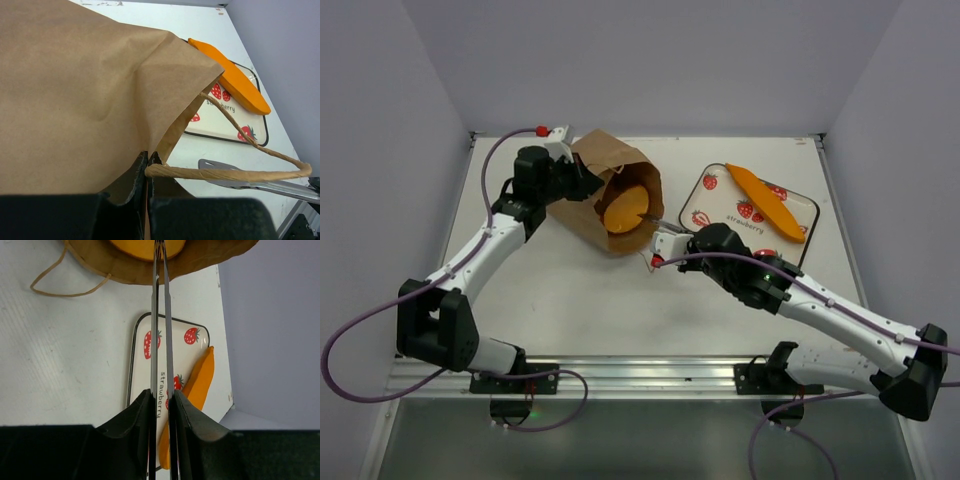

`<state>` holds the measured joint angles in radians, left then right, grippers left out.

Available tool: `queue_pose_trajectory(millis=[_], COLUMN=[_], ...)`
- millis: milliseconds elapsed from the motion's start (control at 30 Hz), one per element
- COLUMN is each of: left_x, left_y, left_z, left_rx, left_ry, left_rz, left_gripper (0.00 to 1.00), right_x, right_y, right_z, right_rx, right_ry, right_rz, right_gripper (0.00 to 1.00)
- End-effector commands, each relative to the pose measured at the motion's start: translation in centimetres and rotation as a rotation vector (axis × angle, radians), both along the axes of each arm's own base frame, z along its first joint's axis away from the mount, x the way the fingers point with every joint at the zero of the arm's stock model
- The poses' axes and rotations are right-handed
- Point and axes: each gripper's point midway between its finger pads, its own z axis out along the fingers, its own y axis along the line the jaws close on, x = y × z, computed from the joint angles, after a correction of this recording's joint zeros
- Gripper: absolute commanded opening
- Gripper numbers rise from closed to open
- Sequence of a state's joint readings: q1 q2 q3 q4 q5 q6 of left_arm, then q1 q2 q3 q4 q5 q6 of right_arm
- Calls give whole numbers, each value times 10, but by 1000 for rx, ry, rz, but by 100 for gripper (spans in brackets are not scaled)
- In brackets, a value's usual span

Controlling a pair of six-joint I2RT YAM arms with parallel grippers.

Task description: Take the fake bread out of the paper bag

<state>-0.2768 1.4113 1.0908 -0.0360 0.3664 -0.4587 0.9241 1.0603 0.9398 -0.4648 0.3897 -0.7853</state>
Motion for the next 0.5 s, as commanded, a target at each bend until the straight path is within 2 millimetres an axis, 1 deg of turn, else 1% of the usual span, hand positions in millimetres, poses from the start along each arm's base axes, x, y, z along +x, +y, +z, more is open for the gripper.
queue_pose_trajectory(millis=[0,100,200,233,300,333,400,467], left_x=[15,14,9,8,5,2,-1,-3], left_y=[-1,-3,-4,-4,-3,-3,-3,-4], left_z=[29,28,26,26,21,23,21,22], left_rx=[-20,-27,-22,-19,-10,-9,-14,-19], left_ry=[-95,-89,-89,-91,-81,-85,-79,-78], left_rz=[3,-12,-33,-36,-40,-42,-48,-56], left_gripper=[2,2,2,2,2,2,2,2], right_x=[-2,-2,0,1,2,1,1,4], right_y=[2,7,14,17,22,23,27,29], right_z=[-5,-15,-21,-20,-23,-25,-31,-38], right_rx=[18,11,0,12,19,11,-5,-42], right_ry=[17,48,69,78,97,104,118,122], right_rz=[9,15,23,30,42,55,77,82], right_gripper=[0,0,0,0,1,3,13,20])
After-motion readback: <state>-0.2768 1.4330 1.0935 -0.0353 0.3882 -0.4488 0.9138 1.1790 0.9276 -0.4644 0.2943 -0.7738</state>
